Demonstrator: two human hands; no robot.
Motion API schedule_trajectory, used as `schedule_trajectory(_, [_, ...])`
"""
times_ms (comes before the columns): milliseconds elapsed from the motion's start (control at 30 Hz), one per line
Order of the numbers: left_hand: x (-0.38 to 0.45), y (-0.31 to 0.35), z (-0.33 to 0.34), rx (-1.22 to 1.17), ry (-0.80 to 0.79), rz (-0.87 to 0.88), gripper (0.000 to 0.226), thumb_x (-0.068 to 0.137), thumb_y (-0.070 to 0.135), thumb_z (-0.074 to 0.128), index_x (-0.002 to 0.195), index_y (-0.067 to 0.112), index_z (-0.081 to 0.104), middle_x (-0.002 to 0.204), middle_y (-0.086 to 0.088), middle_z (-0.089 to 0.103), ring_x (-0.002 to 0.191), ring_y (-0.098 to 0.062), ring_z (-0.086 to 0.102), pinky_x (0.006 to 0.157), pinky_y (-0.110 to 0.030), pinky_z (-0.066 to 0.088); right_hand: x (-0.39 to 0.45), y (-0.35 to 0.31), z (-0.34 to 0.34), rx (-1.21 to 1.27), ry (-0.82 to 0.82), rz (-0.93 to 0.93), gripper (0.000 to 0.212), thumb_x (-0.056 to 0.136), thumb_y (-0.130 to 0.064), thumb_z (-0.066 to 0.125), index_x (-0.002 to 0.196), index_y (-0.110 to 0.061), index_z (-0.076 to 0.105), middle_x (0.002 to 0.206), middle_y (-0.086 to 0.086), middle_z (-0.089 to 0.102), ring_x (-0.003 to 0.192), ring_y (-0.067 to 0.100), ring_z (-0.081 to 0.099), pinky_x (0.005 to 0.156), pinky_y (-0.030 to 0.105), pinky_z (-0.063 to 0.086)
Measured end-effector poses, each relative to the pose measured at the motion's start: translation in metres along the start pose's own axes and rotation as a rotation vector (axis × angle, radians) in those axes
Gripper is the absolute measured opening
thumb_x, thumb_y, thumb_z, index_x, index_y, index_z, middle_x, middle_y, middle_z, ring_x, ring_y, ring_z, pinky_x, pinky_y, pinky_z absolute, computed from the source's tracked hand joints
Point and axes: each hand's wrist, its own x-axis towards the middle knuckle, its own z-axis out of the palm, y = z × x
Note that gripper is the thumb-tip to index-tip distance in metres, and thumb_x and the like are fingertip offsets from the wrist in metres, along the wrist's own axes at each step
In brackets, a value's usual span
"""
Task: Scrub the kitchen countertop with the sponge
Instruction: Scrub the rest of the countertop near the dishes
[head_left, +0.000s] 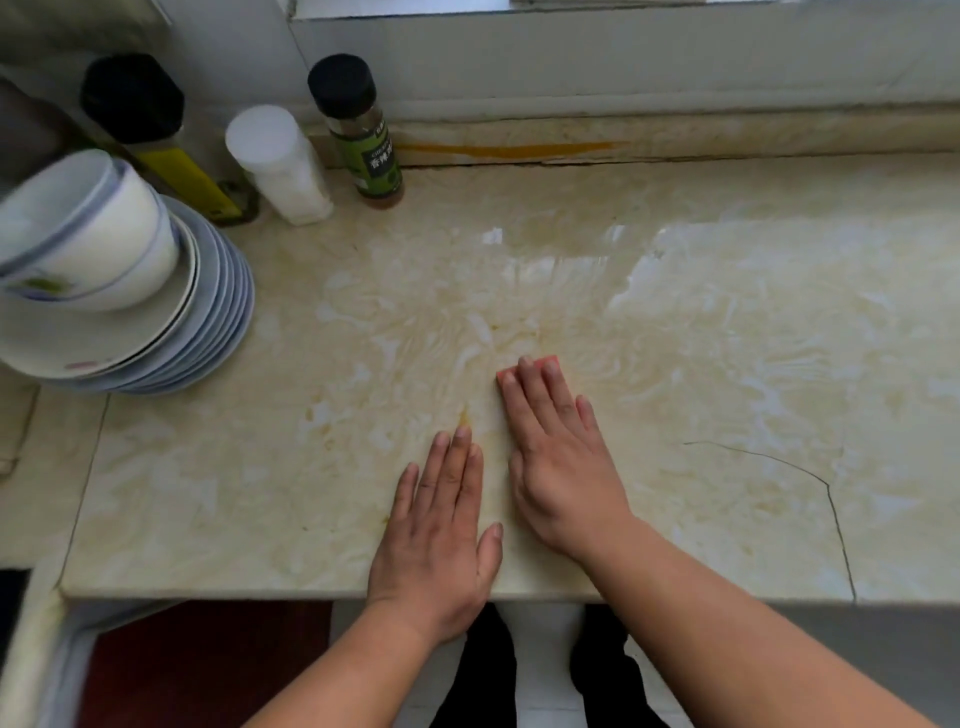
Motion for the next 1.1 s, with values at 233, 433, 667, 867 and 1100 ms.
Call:
schedule_trajectory(233, [-0.002,-0.003,0.003,-0.02,0.021,0.009,0.081,0.097,0.048,0.039,0.163,0.005,0.022,0.175,-0.011,0.01,0.161,-0.027,0.011,0.123,-0.048,0.014,-0.086,0.011,0.02,-0.03,0.009,-0.077,0.082,0.089,-0.025,0.042,0.164,-0.025,0.008,0.172,-0.005,-0.002,0.159,0.018,-0.002,0.125,0.041,0.015])
schedule_trajectory(433, [-0.001,-0.003,0.003,-0.007,0.034,0.009,0.081,0.096,0.048,0.041,0.162,0.004,0.027,0.174,-0.012,0.013,0.161,-0.028,0.014,0.122,-0.049,0.016,-0.014,0.003,0.01,-0.015,0.033,-0.03,0.077,0.098,-0.026,0.037,0.164,-0.03,-0.003,0.17,-0.009,-0.016,0.155,0.012,-0.021,0.127,0.045,0.006])
schedule_trajectory(667, [-0.003,-0.003,0.001,-0.032,0.037,0.007,0.079,0.098,0.048,0.039,0.163,0.006,0.023,0.175,-0.01,0.011,0.161,-0.026,0.01,0.123,-0.047,0.013,0.024,-0.003,0.004,-0.014,0.045,-0.012,0.079,0.099,-0.023,0.039,0.163,-0.029,-0.007,0.17,-0.009,-0.018,0.154,0.012,-0.023,0.127,0.046,0.004])
schedule_trajectory(867, [-0.002,-0.003,-0.003,-0.062,0.044,0.01,0.079,0.092,0.047,0.045,0.158,0.004,0.039,0.171,-0.012,0.023,0.158,-0.029,0.024,0.119,-0.047,0.02,-0.055,0.019,0.018,-0.037,0.027,-0.047,0.08,0.091,-0.029,0.039,0.164,-0.031,0.006,0.172,-0.01,-0.004,0.158,0.014,-0.005,0.121,0.045,0.017])
schedule_trajectory(1100, [-0.002,-0.002,-0.008,-0.08,0.029,-0.001,0.078,0.093,0.045,0.043,0.159,0.005,0.036,0.172,-0.009,0.022,0.159,-0.026,0.02,0.12,-0.045,0.018,0.11,-0.007,-0.024,-0.047,0.041,0.018,0.069,0.104,-0.028,0.031,0.163,-0.027,-0.005,0.17,-0.006,-0.017,0.155,0.015,-0.022,0.128,0.051,0.005])
